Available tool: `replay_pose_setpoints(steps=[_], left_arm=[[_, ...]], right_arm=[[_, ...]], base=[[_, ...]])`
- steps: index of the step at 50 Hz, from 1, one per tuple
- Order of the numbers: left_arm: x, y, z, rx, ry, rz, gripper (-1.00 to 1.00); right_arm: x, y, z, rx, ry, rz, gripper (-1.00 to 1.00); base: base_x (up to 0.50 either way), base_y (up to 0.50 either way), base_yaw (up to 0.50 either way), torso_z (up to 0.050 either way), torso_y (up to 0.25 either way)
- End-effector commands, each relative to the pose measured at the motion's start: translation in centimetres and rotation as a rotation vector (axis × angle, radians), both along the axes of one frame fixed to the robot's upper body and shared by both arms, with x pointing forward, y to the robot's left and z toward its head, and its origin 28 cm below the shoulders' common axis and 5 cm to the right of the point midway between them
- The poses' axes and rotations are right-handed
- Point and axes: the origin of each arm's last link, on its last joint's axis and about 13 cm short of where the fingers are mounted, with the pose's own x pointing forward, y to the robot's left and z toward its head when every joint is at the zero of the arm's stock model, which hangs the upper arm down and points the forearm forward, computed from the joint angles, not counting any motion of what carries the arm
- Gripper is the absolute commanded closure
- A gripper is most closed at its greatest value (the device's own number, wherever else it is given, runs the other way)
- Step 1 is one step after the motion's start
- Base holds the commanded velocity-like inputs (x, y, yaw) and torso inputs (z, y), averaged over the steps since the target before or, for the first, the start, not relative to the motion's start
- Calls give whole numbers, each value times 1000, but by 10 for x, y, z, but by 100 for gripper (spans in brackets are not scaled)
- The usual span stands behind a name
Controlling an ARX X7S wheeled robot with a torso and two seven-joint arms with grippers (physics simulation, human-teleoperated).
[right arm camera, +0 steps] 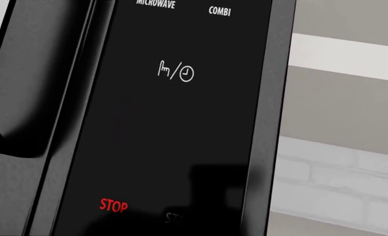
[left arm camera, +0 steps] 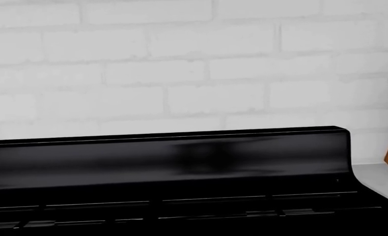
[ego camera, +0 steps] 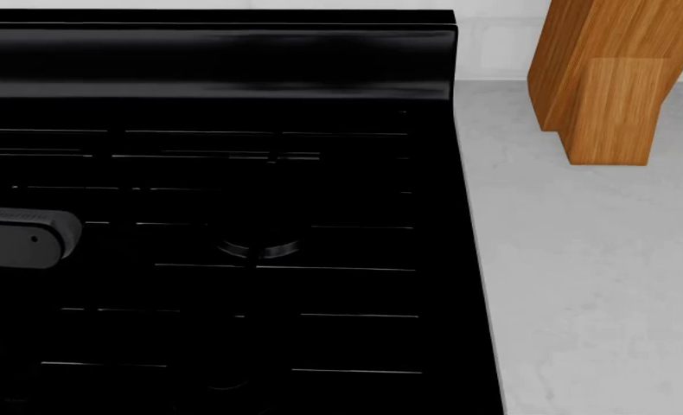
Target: Press the start button on the microwave
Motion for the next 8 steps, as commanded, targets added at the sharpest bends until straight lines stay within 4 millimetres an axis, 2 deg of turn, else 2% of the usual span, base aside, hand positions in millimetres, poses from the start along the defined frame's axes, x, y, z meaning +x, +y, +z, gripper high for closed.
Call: replay_pose_setpoints(steps=[1,8], left_arm=[[0,1,1,0,-3,4,-100],[0,0,2,6,-7,1,-100]], right_arm=[[29,1,-16,39,118,-26,100],[34,-2,-19,46,138,-28,100]], base=[[13,3,9,0,0],[12,2,8,3,0]])
